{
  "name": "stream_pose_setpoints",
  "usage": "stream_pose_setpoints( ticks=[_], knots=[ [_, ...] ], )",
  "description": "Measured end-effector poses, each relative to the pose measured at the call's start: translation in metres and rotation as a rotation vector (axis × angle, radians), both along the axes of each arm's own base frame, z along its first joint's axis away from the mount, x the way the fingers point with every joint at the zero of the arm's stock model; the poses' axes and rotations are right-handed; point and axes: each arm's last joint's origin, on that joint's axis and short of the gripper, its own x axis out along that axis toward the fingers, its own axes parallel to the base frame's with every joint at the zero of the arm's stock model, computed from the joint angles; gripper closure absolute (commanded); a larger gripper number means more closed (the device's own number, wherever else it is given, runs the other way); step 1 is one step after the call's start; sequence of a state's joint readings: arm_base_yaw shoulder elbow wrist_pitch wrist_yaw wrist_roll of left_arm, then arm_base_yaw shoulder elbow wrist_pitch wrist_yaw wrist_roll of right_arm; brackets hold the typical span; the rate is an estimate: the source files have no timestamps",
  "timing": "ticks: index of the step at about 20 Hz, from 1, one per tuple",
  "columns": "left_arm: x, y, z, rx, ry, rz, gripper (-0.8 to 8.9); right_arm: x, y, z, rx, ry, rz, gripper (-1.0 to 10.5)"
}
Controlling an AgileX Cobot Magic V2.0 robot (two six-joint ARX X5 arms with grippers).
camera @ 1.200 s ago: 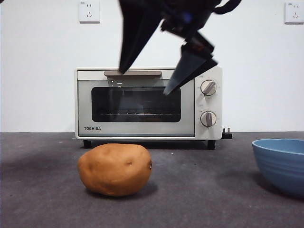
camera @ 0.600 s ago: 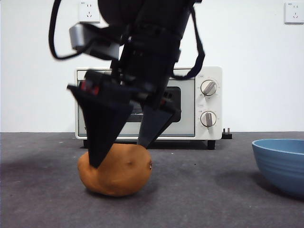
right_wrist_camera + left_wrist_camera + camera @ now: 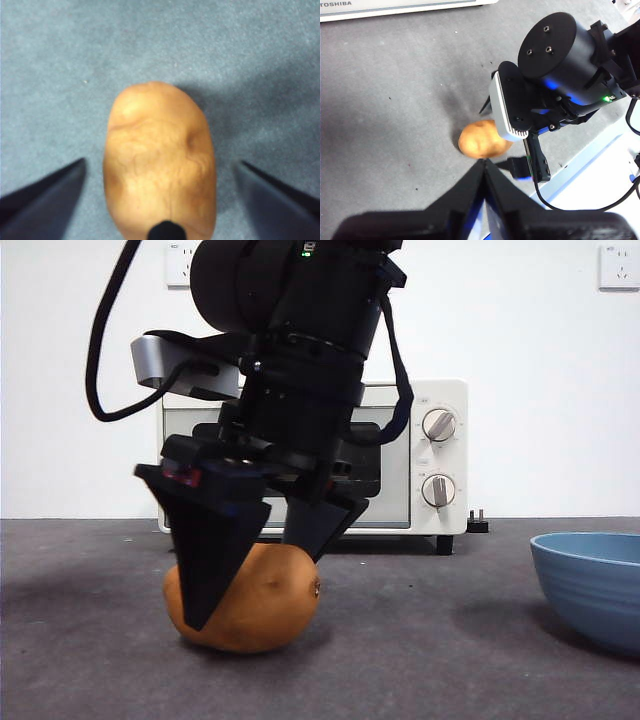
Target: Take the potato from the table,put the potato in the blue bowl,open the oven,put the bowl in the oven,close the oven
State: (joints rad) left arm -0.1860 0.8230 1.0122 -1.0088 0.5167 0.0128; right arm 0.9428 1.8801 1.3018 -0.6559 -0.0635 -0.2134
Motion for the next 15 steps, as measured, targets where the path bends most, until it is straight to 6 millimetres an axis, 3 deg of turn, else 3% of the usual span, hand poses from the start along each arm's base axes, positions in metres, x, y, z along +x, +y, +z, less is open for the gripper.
stream_pose_setpoints(
  ticks=[5, 12, 15],
  knots=[
    [0.000, 0.000, 0.000, 0.003, 0.000, -0.003, 8.18, -0.003, 0.001, 0.006, -0.026, 0.042, -0.034, 9.6],
    [0.002, 0.000, -0.001, 0.012, -0.002, -0.013, 8.18, -0.004, -0.006, 0.086, -0.239, 0.064, -0.191, 9.5],
    [0.007, -0.001, -0.004, 0.016, 0.017, -0.014, 8.18, -0.008, -0.013, 0.097, -0.285, 0.077, -0.220, 9.5]
  ],
)
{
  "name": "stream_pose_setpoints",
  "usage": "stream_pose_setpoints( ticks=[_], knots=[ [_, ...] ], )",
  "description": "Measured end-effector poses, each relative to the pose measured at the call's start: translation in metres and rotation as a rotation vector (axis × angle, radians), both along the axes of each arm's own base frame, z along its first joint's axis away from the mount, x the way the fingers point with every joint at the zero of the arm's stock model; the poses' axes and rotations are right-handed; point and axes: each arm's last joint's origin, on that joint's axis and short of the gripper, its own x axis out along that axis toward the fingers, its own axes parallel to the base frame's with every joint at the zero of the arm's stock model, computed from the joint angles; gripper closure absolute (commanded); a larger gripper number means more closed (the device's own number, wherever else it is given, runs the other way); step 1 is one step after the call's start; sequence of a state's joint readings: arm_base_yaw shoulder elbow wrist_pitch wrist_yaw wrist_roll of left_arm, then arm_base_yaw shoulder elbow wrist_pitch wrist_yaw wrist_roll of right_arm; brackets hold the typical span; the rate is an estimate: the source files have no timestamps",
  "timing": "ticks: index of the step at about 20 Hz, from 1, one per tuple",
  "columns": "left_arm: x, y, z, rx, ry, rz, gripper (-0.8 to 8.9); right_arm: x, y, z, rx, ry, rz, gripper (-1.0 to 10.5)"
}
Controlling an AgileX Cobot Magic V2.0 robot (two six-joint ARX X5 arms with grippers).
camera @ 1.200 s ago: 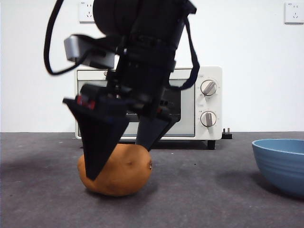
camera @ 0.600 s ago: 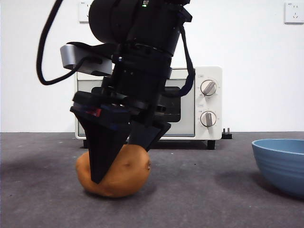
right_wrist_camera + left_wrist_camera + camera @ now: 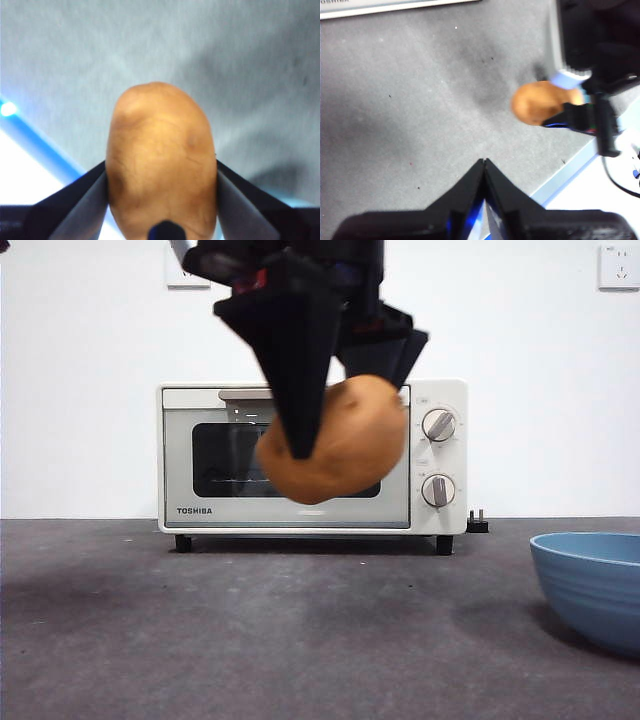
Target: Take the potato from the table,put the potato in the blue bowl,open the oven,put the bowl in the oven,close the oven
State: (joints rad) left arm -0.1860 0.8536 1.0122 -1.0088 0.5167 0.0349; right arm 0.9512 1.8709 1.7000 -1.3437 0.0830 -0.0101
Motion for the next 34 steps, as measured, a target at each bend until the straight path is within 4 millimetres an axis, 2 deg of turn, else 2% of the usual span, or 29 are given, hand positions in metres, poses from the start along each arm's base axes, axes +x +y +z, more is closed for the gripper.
stream_pose_setpoints(
  ticks=[3, 6, 9, 13, 17, 20, 23, 27, 31, 34],
  knots=[
    [0.002, 0.000, -0.001, 0.002, 0.007, -0.001, 8.18, -0.004, -0.010, 0.007, -0.009, -0.019, -0.025, 9.5],
    [0.003, -0.001, -0.002, 0.004, 0.014, -0.002, 8.18, -0.012, -0.034, 0.032, 0.051, -0.064, -0.076, 9.5],
    [0.003, -0.001, -0.002, 0.004, 0.014, -0.002, 8.18, -0.023, -0.074, 0.056, 0.114, -0.120, -0.159, 9.5],
    [0.003, -0.001, -0.002, 0.004, 0.014, -0.002, 8.18, -0.048, -0.131, 0.064, 0.119, -0.224, -0.302, 9.5],
    [0.003, -0.001, -0.002, 0.004, 0.014, -0.002, 8.18, -0.070, -0.171, 0.049, 0.208, -0.295, -0.455, 9.5],
    [0.004, -0.001, -0.002, 0.002, 0.017, 0.001, 8.18, -0.072, -0.185, 0.025, 0.248, -0.318, -0.556, 9.5],
    [0.004, -0.001, -0.002, 0.001, 0.014, 0.001, 8.18, -0.062, -0.188, -0.007, 0.245, -0.285, -0.618, 9.5],
    [0.005, -0.001, -0.002, -0.006, 0.016, 0.009, 8.18, -0.046, -0.194, -0.040, 0.281, -0.274, -0.693, 9.5],
    [0.007, -0.001, -0.001, -0.015, 0.008, 0.018, 8.18, -0.029, -0.203, -0.053, 0.297, -0.234, -0.768, 9.5],
    [0.010, -0.002, -0.002, -0.014, 0.013, 0.019, 8.18, -0.017, -0.200, -0.061, 0.335, -0.202, -0.766, 9.5]
  ],
)
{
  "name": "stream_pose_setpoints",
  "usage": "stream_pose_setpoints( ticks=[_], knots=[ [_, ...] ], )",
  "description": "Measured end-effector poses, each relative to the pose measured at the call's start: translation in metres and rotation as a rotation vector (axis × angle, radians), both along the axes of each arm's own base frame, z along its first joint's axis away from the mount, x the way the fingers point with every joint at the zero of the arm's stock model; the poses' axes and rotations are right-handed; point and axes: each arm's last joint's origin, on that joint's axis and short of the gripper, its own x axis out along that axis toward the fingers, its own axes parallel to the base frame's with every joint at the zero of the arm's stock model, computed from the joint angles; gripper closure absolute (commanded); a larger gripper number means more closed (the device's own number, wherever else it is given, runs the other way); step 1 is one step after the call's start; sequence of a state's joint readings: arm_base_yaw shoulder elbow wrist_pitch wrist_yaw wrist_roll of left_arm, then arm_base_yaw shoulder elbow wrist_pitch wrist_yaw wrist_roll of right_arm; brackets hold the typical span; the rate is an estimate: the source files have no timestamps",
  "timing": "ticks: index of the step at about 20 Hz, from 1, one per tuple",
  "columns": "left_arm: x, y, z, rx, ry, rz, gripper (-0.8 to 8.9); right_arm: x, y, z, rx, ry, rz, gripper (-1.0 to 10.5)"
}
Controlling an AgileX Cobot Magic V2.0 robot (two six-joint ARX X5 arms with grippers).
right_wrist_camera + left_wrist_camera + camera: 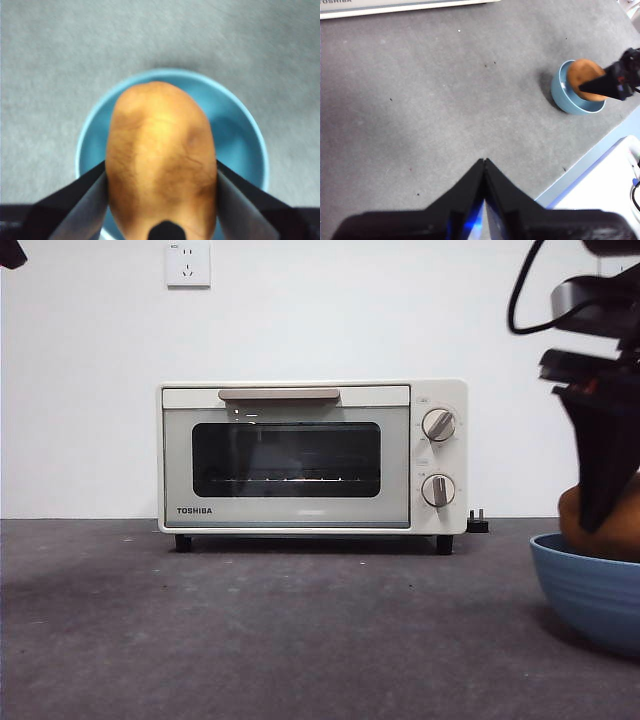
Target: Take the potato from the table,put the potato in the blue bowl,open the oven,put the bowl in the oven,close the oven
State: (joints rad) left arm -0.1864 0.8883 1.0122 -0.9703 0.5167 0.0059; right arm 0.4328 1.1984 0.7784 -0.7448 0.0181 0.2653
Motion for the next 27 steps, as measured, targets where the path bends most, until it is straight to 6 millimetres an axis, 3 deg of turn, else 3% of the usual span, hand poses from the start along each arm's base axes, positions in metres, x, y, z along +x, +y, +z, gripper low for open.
stream_pose_setpoints(
  ticks=[4, 6, 8, 10, 18, 20, 24, 25, 27],
  knots=[
    [0.003, -0.001, -0.001, 0.000, 0.003, 0.000, 8.18, 0.005, 0.002, -0.009, -0.017, 0.037, -0.001, 9.3],
    [0.004, -0.001, -0.001, 0.000, 0.000, 0.000, 8.18, 0.006, 0.003, -0.011, -0.021, 0.047, -0.001, 7.7],
    [0.004, -0.001, -0.001, 0.000, 0.000, 0.000, 8.18, 0.007, 0.003, -0.011, -0.020, 0.045, -0.001, 5.3],
    [0.004, -0.001, -0.001, 0.000, 0.000, 0.000, 8.18, 0.007, 0.003, -0.011, -0.021, 0.045, -0.001, 4.4],
    [0.005, -0.001, -0.001, -0.001, -0.008, 0.000, 8.18, 0.007, 0.003, -0.004, -0.028, 0.058, 0.002, 4.4],
    [0.007, -0.001, 0.002, -0.015, -0.036, 0.009, 8.18, 0.009, 0.004, 0.013, -0.023, 0.049, 0.002, 4.4],
    [0.029, -0.006, 0.007, -0.086, -0.116, 0.043, 8.19, 0.002, 0.001, 0.067, 0.008, -0.025, 0.007, 4.5],
    [0.039, -0.008, 0.006, -0.106, -0.108, 0.047, 8.19, -0.003, -0.001, 0.081, 0.022, -0.059, 0.013, 5.2],
    [0.066, -0.014, 0.007, -0.138, -0.087, 0.050, 8.19, -0.018, -0.005, 0.107, 0.055, -0.130, 0.028, 7.8]
  ],
)
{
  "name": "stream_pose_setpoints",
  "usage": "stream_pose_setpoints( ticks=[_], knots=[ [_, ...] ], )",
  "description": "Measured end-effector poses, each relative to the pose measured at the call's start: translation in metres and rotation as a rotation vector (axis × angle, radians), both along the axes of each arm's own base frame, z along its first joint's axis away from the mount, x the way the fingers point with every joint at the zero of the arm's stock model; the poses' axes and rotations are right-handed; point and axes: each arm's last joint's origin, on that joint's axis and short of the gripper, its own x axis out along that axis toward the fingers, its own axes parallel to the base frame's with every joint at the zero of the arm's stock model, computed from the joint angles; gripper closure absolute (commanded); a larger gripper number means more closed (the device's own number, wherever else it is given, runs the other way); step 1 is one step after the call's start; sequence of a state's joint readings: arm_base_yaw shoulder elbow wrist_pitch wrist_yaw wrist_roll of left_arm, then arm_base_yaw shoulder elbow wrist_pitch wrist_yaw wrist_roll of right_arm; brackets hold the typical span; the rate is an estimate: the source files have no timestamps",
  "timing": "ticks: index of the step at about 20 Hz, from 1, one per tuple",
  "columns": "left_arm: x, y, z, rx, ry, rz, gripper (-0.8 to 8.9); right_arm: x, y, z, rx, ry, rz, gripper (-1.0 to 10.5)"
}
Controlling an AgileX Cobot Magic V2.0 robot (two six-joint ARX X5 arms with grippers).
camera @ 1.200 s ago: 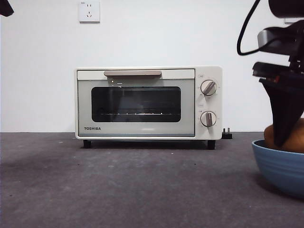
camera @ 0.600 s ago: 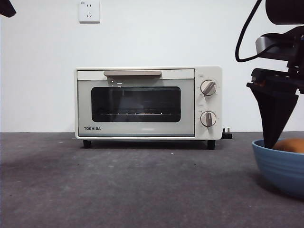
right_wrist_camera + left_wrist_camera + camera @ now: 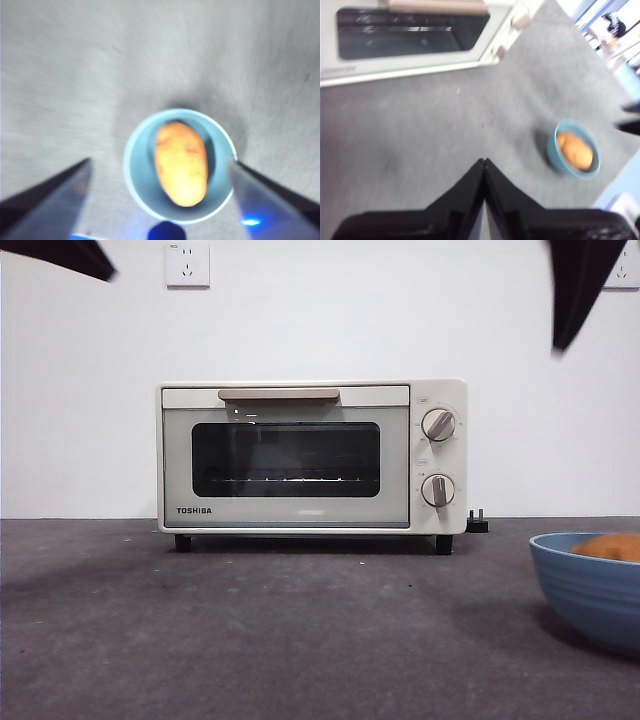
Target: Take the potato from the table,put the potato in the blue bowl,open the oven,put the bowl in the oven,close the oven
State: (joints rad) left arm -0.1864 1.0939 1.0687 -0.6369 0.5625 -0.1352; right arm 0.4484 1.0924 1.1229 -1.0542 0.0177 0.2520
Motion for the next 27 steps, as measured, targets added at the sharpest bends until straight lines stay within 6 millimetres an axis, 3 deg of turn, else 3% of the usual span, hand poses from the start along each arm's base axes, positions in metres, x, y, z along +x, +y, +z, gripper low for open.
stream_pose_setpoints(
  ticks=[1, 4, 8, 12, 15, 20, 27],
  knots=[
    [0.017, -0.003, 0.001, -0.006, -0.002, 0.004, 8.19, -0.008, -0.003, 0.011, 0.018, -0.041, 0.005, 9.4],
    [0.072, -0.016, 0.012, -0.016, 0.001, 0.005, 8.19, -0.037, -0.017, 0.036, 0.078, -0.163, 0.004, 9.5],
    [0.148, -0.037, 0.018, -0.008, 0.029, -0.006, 8.19, -0.071, -0.034, 0.051, 0.136, -0.272, -0.002, 9.5],
    [0.196, -0.061, 0.006, 0.009, 0.073, -0.033, 8.19, -0.089, -0.043, 0.053, 0.142, -0.297, -0.025, 9.5],
    [0.204, -0.071, 0.002, 0.052, 0.066, -0.017, 8.19, -0.092, -0.045, 0.052, 0.128, -0.280, -0.042, 9.5],
    [0.196, -0.084, -0.004, 0.173, 0.060, -0.054, 8.19, -0.093, -0.045, 0.050, 0.122, -0.259, -0.046, 9.5],
    [0.196, -0.085, -0.005, 0.295, 0.013, 0.006, 8.19, -0.093, -0.045, 0.050, 0.122, -0.258, -0.047, 9.5]
  ],
)
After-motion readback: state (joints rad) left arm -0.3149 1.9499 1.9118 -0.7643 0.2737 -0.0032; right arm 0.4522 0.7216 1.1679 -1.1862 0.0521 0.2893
